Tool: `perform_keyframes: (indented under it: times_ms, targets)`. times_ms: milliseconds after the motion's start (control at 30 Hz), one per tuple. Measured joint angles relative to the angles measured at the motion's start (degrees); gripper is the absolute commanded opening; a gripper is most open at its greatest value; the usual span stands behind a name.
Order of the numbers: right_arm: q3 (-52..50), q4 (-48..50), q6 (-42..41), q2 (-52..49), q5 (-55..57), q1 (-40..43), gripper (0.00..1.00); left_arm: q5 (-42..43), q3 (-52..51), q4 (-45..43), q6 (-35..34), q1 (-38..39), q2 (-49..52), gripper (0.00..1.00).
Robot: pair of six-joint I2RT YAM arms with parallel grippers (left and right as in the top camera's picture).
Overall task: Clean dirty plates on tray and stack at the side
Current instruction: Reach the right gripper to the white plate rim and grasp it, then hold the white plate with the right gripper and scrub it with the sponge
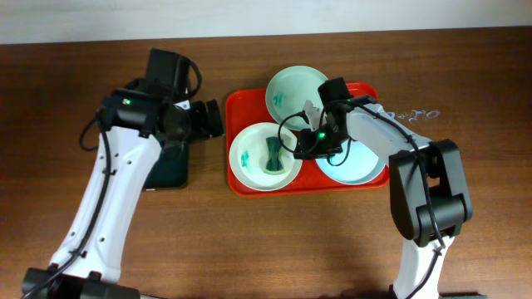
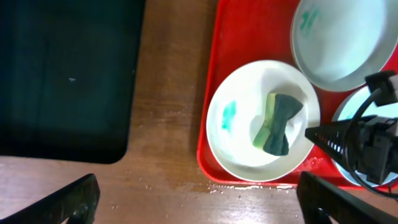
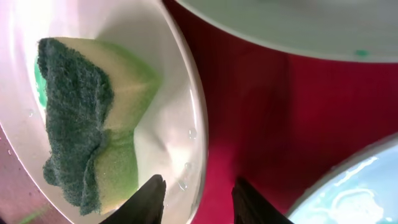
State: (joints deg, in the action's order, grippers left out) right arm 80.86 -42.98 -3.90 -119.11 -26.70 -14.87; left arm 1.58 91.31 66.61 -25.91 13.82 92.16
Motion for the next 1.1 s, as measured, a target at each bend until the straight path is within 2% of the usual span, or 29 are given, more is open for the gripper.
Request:
perform_keyframes:
  times_ms: [100,167,233,300,367,433,567,633,800,967,1033,1100]
  targets:
    - [-0.31,0.74,-0.68,-0.11,0.24,-0.09,0.31,1.81,-3.69,-3.82,1.14,1.70,0.07,0.86]
    - [-0.31,0.83,-1.09,-0.35,0.46,-0.09,0.25,3.15,-5.57,-6.29,1.64,3.08,0.07,0.63]
    - [-0.31,0.83,-1.51,-0.74,-0.07,-0.09,0.23,4.00,-7.78,-9.44,2.36,4.61,0.13,0.44]
    - [-0.31,0.81,-1.84,-0.98,-1.05,-0.09,0.20,4.52,-10.32,-12.70,2.34,6.73,1.22,0.53]
    - [-0.31,0.70,-2.12,-1.11,-1.42,-0.09,0.20,4.76,-10.84,-13.99,2.14,7.76,2.84,0.57]
    - [-0.31,0.39,-2.36,-1.18,-1.70,-0.09,0.19,5.88,-11.17,-16.83,1.20,9.29,7.28,0.51]
    - [-0.33,-0.24,-2.36,-1.29,-2.36,-0.09,0.18,10.34,-11.52,-23.71,0.74,11.37,14.73,0.49]
    - [-0.33,-0.37,-2.34,-1.36,-2.62,-0.09,0.18,11.80,-11.52,-25.20,0.61,12.13,17.33,0.42]
    - [-0.33,-0.48,-2.36,-1.42,-2.97,-0.09,0.18,14.93,-11.61,-28.13,0.39,13.18,21.99,0.44]
    - [-0.33,-0.48,-2.36,-1.44,-3.02,-0.09,0.18,15.58,-11.61,-30.49,0.37,14.36,22.14,0.44]
    - [-0.33,-0.46,-2.40,-1.44,-3.02,-0.09,0.18,15.54,-11.61,-31.34,0.37,14.69,22.62,0.40]
    - [-0.33,-0.48,-2.36,-1.44,-3.02,-0.09,0.18,15.50,-11.61,-32.13,0.24,14.95,23.78,0.30]
